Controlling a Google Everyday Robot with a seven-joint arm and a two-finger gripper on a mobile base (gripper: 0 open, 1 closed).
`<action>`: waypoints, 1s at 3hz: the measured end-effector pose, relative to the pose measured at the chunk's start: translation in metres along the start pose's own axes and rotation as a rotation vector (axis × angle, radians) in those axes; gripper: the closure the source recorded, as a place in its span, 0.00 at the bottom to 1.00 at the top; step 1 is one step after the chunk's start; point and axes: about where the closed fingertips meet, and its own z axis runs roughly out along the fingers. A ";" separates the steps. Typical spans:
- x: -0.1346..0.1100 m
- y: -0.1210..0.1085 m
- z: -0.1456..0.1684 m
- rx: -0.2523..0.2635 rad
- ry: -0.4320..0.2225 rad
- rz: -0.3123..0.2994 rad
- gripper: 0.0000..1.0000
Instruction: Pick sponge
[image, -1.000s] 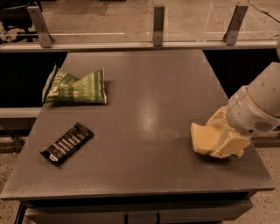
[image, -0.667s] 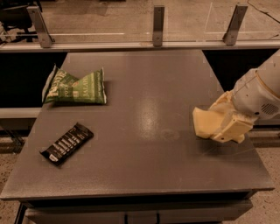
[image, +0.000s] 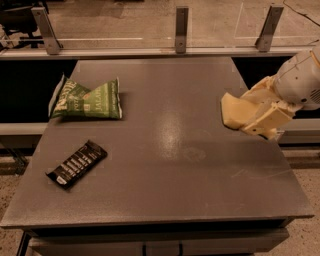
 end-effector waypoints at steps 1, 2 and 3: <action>-0.023 -0.006 -0.007 0.036 -0.100 0.022 1.00; -0.054 0.004 -0.006 0.047 -0.212 0.030 1.00; -0.054 0.004 -0.006 0.047 -0.212 0.029 1.00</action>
Offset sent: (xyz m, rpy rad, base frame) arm -0.0140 0.0655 0.0435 0.3267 -0.0720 -0.0201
